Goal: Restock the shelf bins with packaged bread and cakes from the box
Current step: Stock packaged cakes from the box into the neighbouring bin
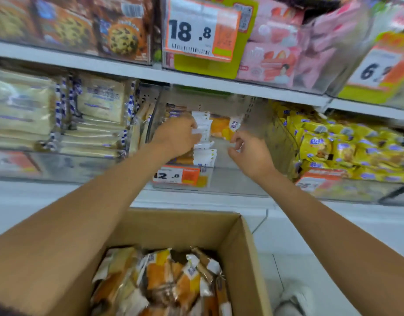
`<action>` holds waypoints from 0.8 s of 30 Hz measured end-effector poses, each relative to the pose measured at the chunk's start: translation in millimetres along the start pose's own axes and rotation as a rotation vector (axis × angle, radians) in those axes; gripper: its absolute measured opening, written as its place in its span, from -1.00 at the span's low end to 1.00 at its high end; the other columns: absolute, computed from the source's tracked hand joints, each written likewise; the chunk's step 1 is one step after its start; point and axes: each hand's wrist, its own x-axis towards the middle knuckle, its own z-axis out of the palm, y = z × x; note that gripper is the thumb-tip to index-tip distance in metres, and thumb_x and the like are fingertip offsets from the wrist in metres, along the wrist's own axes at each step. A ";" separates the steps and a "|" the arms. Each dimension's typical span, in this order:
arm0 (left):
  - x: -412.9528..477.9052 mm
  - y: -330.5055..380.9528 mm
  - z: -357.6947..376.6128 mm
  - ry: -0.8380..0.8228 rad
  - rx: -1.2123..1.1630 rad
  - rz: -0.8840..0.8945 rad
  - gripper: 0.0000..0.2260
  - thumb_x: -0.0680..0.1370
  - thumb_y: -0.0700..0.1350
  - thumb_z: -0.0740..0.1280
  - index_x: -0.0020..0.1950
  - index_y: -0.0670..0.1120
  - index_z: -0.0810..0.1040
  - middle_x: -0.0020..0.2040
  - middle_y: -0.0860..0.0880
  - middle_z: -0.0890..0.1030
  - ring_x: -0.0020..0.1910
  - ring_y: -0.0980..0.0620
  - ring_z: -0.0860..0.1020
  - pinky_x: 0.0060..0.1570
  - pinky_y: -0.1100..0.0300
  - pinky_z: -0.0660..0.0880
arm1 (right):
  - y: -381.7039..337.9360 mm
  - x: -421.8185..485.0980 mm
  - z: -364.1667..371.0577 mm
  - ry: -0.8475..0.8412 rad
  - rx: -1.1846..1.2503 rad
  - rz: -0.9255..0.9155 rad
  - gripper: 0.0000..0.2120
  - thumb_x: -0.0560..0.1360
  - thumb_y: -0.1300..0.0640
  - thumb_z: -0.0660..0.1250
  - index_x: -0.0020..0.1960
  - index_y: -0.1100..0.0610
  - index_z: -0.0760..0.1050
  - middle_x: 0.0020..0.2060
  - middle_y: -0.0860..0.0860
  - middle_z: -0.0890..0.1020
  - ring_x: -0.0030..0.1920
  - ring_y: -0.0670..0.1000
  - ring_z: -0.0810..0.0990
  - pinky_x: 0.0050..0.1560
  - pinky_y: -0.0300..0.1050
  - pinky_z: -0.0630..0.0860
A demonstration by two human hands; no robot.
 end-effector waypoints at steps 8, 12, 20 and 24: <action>-155.8 -10.1 32.2 -0.148 -0.128 -0.233 -0.89 0.56 0.00 0.31 -0.15 0.03 0.49 -0.13 0.05 0.60 -0.18 0.03 0.56 -0.10 0.08 0.53 | -33.5 -136.1 51.2 -0.259 0.172 0.142 -0.92 0.48 0.15 0.39 -0.07 0.06 0.51 -0.29 -0.07 0.56 -0.27 -0.07 0.52 -0.17 -0.14 0.47; -217.7 -68.2 82.1 -0.354 -0.121 -0.358 -0.83 0.60 -0.02 0.28 -0.13 -0.05 0.55 -0.10 0.04 0.60 -0.07 -0.04 0.61 0.03 -0.02 0.58 | 0.8 -207.1 106.7 -0.660 0.088 0.281 -0.76 0.52 0.12 0.38 0.18 0.10 0.53 0.03 -0.01 0.61 0.01 -0.01 0.57 -0.02 -0.18 0.44; -277.0 -158.6 140.3 -0.240 -0.317 -0.714 -0.87 0.59 -0.11 0.33 0.07 -0.12 0.60 0.02 -0.01 0.58 0.01 0.03 0.52 -0.12 0.18 0.39 | 20.1 -267.8 200.0 -0.965 0.190 0.492 -0.71 0.53 0.14 0.40 0.23 0.12 0.51 0.08 -0.02 0.53 0.09 0.05 0.56 0.11 0.01 0.55; -301.7 -172.8 148.7 -0.211 -0.454 -0.845 -0.97 0.61 -0.18 0.32 0.01 -0.11 0.55 -0.06 -0.04 0.56 -0.07 -0.01 0.54 -0.16 0.22 0.46 | -9.2 -276.1 259.3 -1.029 0.432 0.722 -0.73 0.56 0.29 0.33 0.25 0.29 0.47 0.05 0.10 0.52 0.07 0.10 0.53 0.19 0.15 0.50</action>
